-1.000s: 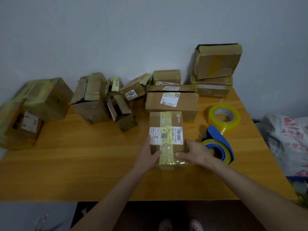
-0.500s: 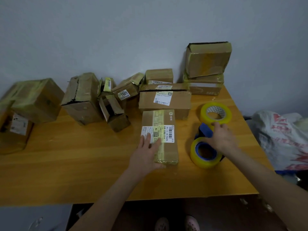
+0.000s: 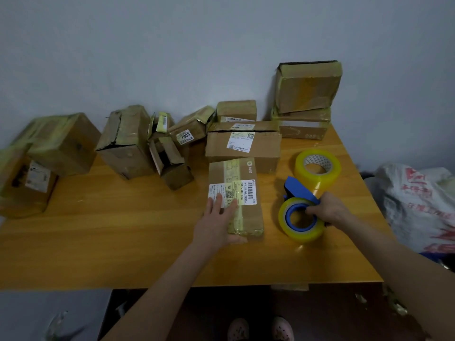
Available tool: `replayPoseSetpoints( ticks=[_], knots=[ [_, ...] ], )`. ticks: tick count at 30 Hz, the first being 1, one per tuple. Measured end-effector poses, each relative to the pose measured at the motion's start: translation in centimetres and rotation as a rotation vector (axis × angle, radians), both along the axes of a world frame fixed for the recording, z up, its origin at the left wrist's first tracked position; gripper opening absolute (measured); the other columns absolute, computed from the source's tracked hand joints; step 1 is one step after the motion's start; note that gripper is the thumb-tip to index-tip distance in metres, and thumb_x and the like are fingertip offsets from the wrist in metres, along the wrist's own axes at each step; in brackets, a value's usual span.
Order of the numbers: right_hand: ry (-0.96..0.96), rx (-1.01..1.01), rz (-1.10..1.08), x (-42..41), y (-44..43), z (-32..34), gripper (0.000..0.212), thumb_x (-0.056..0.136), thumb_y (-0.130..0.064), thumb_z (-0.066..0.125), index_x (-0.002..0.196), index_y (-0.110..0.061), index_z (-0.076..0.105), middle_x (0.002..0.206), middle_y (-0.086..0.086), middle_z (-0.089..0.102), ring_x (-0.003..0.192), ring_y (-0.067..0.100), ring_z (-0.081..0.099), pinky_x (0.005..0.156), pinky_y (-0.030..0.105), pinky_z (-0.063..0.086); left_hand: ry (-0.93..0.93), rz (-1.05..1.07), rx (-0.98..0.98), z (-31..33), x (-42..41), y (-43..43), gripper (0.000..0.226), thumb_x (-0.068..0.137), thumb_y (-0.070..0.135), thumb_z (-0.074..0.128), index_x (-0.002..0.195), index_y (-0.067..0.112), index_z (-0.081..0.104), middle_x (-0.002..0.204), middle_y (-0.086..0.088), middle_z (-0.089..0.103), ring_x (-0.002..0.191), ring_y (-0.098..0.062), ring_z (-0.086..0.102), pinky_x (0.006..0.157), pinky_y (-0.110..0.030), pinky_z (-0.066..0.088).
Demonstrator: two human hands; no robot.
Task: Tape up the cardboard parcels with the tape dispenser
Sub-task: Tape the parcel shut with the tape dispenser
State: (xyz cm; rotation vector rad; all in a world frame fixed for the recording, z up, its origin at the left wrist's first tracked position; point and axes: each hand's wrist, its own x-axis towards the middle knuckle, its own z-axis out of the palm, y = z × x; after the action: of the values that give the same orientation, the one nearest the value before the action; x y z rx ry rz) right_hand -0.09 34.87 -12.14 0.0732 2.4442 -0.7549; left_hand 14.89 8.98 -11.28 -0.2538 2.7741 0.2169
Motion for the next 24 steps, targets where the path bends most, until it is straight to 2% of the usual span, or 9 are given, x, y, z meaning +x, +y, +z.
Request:
replayPoseSetpoints(
  ticks=[2, 3, 4, 5, 6, 9, 11, 15, 24],
  knots=[
    [-0.038, -0.096, -0.018, 0.0, 0.1, 0.5, 0.043, 0.083, -0.007, 0.07, 0.07, -0.01, 0.029, 0.061, 0.007, 0.039, 0.048, 0.019, 0.038, 0.043, 0.028, 0.029, -0.011, -0.001, -0.005, 0.1, 0.0, 0.0, 0.113, 0.065, 0.08, 0.056, 0.15, 0.037, -0.006, 0.159, -0.005, -0.014, 0.146, -0.031, -0.01, 0.113, -0.054, 0.019],
    [-0.076, -0.133, -0.008, 0.4, 0.0, 1.3, 0.024, 0.082, -0.005, 0.069, 0.08, -0.016, 0.047, 0.062, 0.007, 0.039, 0.048, 0.019, 0.038, 0.041, 0.027, 0.029, -0.014, 0.006, -0.003, 0.3, 0.0, 0.1, 0.114, 0.065, 0.08, 0.055, 0.151, 0.036, -0.006, 0.159, -0.005, -0.015, 0.146, -0.031, -0.009, 0.113, -0.055, 0.017],
    [-0.153, -0.13, -0.023, 0.3, 0.0, 1.5, 0.049, 0.081, -0.003, 0.068, 0.119, -0.002, 0.037, 0.062, 0.007, 0.039, 0.048, 0.019, 0.038, 0.04, 0.025, 0.028, -0.013, 0.018, 0.006, 0.5, -0.1, 0.2, 0.114, 0.066, 0.08, 0.055, 0.151, 0.035, -0.005, 0.159, -0.004, -0.014, 0.147, -0.03, -0.009, 0.114, -0.055, 0.016],
    [-0.178, -0.093, -0.01, 0.5, 0.1, 1.8, 0.027, 0.078, -0.002, 0.068, 0.09, -0.016, 0.048, 0.061, 0.006, 0.039, 0.047, 0.018, 0.037, 0.04, 0.025, 0.028, -0.001, 0.031, 0.018, 0.8, -0.1, 0.3, 0.112, 0.067, 0.08, 0.054, 0.152, 0.033, -0.003, 0.16, -0.004, -0.012, 0.147, -0.028, -0.007, 0.114, -0.054, 0.016],
    [-0.216, -0.109, -0.014, 0.6, 0.1, 2.3, 0.035, 0.075, -0.001, 0.067, 0.081, -0.008, 0.033, 0.06, 0.006, 0.039, 0.047, 0.018, 0.037, 0.042, 0.025, 0.029, 0.034, 0.044, 0.035, 1.2, -0.1, 0.5, 0.109, 0.07, 0.079, 0.053, 0.152, 0.03, 0.001, 0.16, -0.005, -0.008, 0.147, -0.027, -0.003, 0.114, -0.053, 0.018],
    [-0.195, -0.161, -0.035, 0.3, 0.7, 3.8, 0.024, 0.072, 0.002, 0.067, 0.091, -0.004, 0.054, 0.068, 0.01, 0.048, 0.054, 0.021, 0.045, 0.05, 0.031, 0.036, 0.316, 0.179, 0.244, 2.9, -0.6, 1.1, 0.08, 0.085, 0.062, 0.053, 0.148, 0.02, 0.03, 0.156, -0.004, 0.024, 0.14, -0.022, 0.028, 0.108, -0.041, 0.036],
    [-0.141, -0.306, -0.064, -0.2, 0.8, 6.1, 0.037, 0.075, -0.003, 0.074, 0.107, -0.009, 0.057, 0.08, 0.01, 0.059, 0.063, 0.023, 0.055, 0.054, 0.032, 0.043, 0.469, 0.389, 0.554, 4.7, -1.5, 1.2, 0.058, 0.09, 0.048, 0.055, 0.137, 0.015, 0.048, 0.14, -0.003, 0.049, 0.124, -0.017, 0.048, 0.096, -0.029, 0.043],
    [-0.03, -0.541, 0.109, -0.1, 0.1, 11.3, 0.066, 0.057, -0.031, 0.093, 0.112, -0.021, 0.058, 0.103, 0.001, 0.068, 0.089, 0.019, 0.068, 0.069, 0.028, 0.051, 0.398, 0.651, 1.187, 9.1, -3.6, 1.5, 0.043, 0.093, 0.046, 0.052, 0.12, 0.013, 0.06, 0.11, -0.002, 0.066, 0.096, -0.012, 0.063, 0.07, -0.021, 0.052],
    [0.15, -0.525, 0.495, 2.5, -2.7, 14.6, 0.062, 0.054, -0.034, 0.082, 0.11, -0.029, 0.056, 0.106, -0.004, 0.063, 0.091, 0.008, 0.065, 0.084, 0.033, 0.056, 0.348, 0.625, 1.322, 12.3, -2.9, 2.0, 0.043, 0.09, 0.055, 0.051, 0.097, 0.015, 0.065, 0.075, 0.005, 0.058, 0.062, -0.006, 0.052, 0.058, -0.021, 0.044]
  ],
)
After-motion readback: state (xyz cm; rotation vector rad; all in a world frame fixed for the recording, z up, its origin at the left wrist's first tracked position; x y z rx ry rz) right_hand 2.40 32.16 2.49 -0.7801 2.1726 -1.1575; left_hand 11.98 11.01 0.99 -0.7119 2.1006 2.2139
